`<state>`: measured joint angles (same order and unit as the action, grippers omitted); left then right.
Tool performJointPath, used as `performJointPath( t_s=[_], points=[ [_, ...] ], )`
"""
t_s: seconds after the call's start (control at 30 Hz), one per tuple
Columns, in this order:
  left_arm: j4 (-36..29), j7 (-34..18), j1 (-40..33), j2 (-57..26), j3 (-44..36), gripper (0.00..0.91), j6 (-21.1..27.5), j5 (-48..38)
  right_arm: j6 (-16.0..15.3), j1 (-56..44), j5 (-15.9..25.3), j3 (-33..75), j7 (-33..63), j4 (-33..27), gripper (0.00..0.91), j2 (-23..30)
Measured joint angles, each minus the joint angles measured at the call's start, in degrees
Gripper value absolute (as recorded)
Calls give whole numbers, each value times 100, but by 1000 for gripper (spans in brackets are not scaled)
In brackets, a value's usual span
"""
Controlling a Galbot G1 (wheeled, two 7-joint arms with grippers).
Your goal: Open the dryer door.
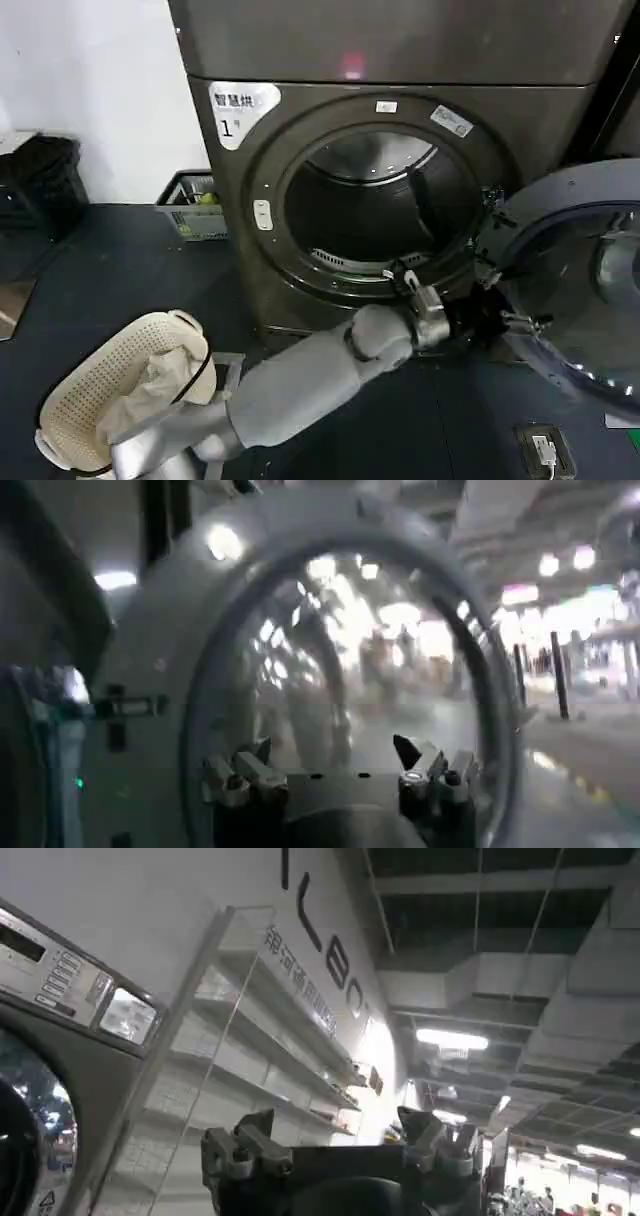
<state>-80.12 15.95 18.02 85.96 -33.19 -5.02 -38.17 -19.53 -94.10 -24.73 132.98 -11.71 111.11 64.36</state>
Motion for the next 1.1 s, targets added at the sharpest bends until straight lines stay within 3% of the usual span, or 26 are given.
performJointPath(
  t_s=[0.2,0.4,0.5,0.63,0.93,1.1],
  points=[
    [-113,-202,41,-310,-47,907,-1198,18,8,23,16,5,-5,-20,907,-19],
    [-527,-272,142,-903,-32,907,-1876,54,24,11,35,135,-12,-28,907,-96],
    [-858,-367,149,-1370,13,907,-1897,53,-29,-16,132,237,-15,-9,907,-105],
    [-1422,-364,266,-2162,201,907,-1540,1,-104,-29,251,446,-2,-28,907,-104],
    [-2319,-234,845,-4199,1131,907,-1308,-159,-240,141,520,802,109,53,907,-208],
    [-2345,239,1041,-5098,1390,907,-1432,-175,-275,244,669,955,224,-3,907,-322]
  ],
)
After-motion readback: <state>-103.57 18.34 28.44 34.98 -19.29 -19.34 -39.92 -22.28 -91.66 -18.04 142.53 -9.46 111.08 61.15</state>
